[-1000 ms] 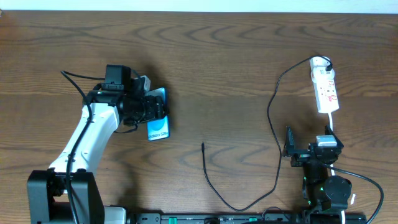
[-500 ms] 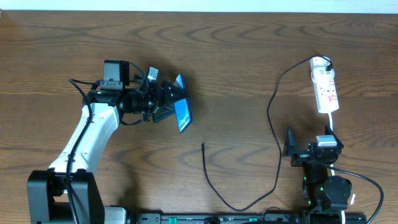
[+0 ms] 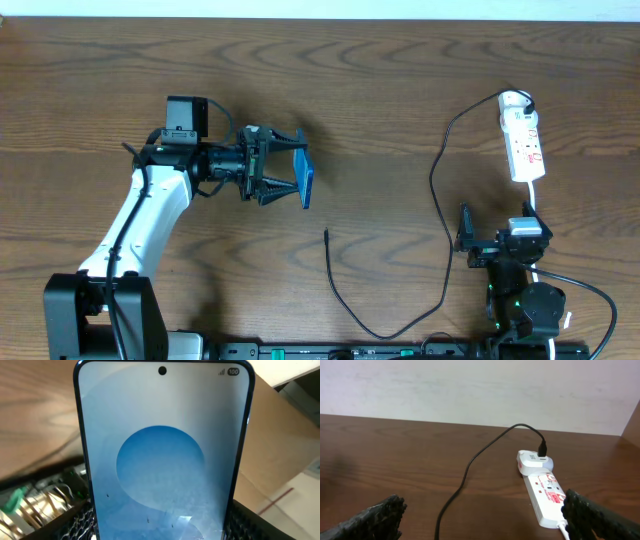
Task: Plug charger to phone and switch on socket
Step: 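Lift the phone with the left gripper and tilt it upright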
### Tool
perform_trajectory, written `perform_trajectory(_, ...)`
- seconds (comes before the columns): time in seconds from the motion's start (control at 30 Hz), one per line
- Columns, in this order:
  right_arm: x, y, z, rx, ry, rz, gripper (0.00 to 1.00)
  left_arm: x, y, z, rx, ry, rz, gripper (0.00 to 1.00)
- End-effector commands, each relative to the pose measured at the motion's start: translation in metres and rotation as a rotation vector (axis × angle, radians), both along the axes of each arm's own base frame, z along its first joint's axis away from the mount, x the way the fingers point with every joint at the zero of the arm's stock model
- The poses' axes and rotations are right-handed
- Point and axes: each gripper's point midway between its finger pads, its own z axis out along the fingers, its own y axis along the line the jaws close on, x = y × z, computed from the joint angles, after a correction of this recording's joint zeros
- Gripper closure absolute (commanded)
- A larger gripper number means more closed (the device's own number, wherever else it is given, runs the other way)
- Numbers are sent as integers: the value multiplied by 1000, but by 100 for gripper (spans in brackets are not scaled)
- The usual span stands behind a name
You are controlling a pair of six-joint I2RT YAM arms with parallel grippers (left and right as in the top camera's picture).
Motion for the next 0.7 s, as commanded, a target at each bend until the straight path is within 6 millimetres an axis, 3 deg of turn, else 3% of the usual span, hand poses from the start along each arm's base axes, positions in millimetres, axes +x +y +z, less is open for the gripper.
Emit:
perform_trajectory(0.0,0,0,0,13,0,-1,1,-3,-3,30,-89,53,-15,93)
perform_trajectory(0.43,0,0,0,13,0,-1,1,-9,-4,40,-154,242,-14,93)
perform_trajectory(0.67,0,0,0,13,0,-1,1,-9,-4,40,-155,257,-12,93)
